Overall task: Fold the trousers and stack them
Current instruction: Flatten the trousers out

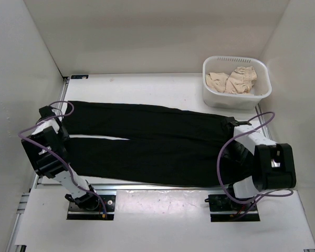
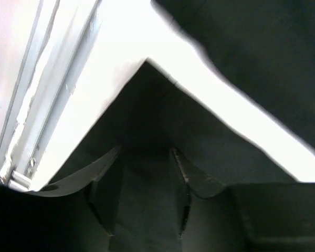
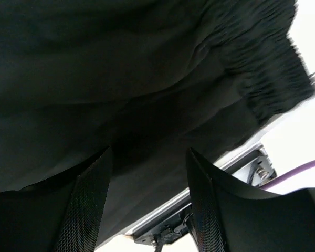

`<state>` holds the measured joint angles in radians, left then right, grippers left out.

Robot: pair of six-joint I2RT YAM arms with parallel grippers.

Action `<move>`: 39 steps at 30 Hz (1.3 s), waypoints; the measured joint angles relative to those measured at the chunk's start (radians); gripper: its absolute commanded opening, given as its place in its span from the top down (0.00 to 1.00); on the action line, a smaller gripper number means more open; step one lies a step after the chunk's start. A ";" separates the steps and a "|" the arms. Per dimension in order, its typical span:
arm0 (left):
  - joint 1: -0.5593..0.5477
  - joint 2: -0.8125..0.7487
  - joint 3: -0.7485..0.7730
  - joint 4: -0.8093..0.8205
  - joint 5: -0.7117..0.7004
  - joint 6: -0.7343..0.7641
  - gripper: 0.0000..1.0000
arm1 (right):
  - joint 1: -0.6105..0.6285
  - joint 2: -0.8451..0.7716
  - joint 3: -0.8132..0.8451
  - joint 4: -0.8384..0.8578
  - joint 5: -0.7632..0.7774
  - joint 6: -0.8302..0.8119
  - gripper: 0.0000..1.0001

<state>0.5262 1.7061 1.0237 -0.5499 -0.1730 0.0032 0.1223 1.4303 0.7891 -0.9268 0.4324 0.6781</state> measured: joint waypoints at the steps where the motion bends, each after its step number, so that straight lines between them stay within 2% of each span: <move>1: -0.009 0.001 0.005 0.013 -0.002 0.000 0.46 | -0.006 0.021 -0.009 0.005 -0.013 0.000 0.38; 5: -0.031 -0.001 -0.011 0.051 -0.034 -0.002 0.37 | -0.047 0.088 0.034 0.011 -0.036 -0.013 0.36; 7: -0.027 -0.008 -0.039 0.055 -0.049 0.000 0.27 | -0.063 0.089 0.076 0.007 -0.034 -0.020 0.30; 10: 0.001 -0.052 -0.061 0.046 -0.064 -0.002 0.24 | -0.097 0.061 0.140 -0.010 -0.032 -0.036 0.23; 13: 0.033 -0.123 -0.062 0.004 -0.072 -0.002 0.20 | -0.163 -0.007 0.162 -0.037 -0.042 -0.047 0.22; 19: 0.072 -0.307 -0.108 -0.028 -0.125 -0.003 0.22 | -0.290 -0.102 0.116 -0.072 -0.064 -0.053 0.21; 24: 0.137 -0.276 -0.313 -0.021 -0.148 -0.016 0.26 | -0.451 -0.103 0.018 -0.053 -0.093 -0.057 0.21; 30: 0.156 -0.350 -0.391 0.090 -0.202 -0.008 0.26 | -0.599 -0.025 -0.029 -0.007 -0.116 -0.092 0.21; 36: 0.196 -0.403 -0.422 0.063 -0.230 -0.007 0.21 | -0.639 -0.019 -0.017 -0.015 -0.125 -0.109 0.21; 39: 0.211 -0.403 -0.338 -0.059 -0.188 -0.002 0.18 | -0.638 -0.064 0.016 -0.033 -0.135 -0.105 0.21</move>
<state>0.7376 1.3029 0.6861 -0.6090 -0.3607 0.0010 -0.5156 1.3666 0.8047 -0.9600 0.2977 0.5732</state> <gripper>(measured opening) 0.800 0.788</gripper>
